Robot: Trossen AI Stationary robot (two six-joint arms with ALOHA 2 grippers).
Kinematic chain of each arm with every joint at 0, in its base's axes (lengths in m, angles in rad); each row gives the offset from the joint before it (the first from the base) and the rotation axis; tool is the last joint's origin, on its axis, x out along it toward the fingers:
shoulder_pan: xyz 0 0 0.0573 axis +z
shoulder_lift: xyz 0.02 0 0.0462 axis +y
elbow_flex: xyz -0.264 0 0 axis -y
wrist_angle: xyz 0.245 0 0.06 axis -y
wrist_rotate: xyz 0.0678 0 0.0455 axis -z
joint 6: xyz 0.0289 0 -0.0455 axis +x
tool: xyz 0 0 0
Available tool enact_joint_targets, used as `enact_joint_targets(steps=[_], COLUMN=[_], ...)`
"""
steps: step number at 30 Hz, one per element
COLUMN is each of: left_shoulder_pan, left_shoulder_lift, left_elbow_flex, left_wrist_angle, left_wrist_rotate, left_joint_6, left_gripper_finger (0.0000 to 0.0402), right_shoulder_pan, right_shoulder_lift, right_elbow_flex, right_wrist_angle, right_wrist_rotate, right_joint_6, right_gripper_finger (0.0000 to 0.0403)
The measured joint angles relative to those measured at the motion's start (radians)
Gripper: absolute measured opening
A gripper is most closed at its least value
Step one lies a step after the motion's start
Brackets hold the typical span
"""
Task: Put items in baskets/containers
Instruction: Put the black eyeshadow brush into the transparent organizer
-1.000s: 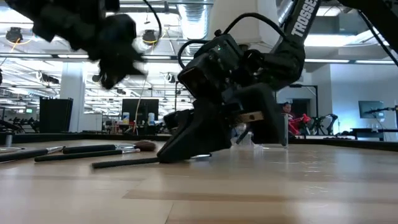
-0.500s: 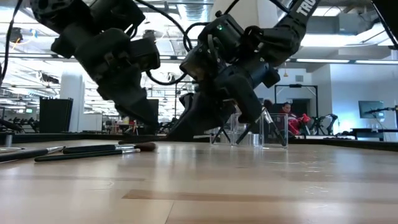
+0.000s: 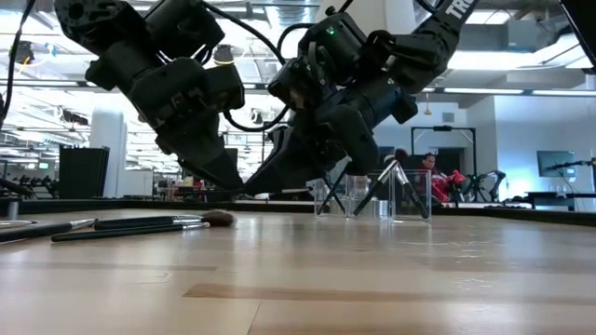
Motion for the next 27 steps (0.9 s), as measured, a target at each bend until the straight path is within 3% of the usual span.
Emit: enact_joint_targets(steps=[14,27], left_shoulder_pan=[-0.001,-0.001], left_shoulder_lift=[0.0,-0.001], left_elbow_flex=[0.0,-0.002], left_wrist_angle=[0.001,-0.002], left_wrist_rotate=[0.002,0.076], left_joint_6=[0.0,-0.009], left_gripper_finger=[0.0135,0.0126], right_shoulder_pan=[-0.001,-0.001], right_shoulder_lift=[0.0,0.0], right_elbow_flex=[0.0,0.001], right_wrist_angle=[0.019,0.027], right_wrist_rotate=[0.024,0.045], right_joint_6=[-0.009,-0.011], right_gripper_finger=[0.0005,0.0006])
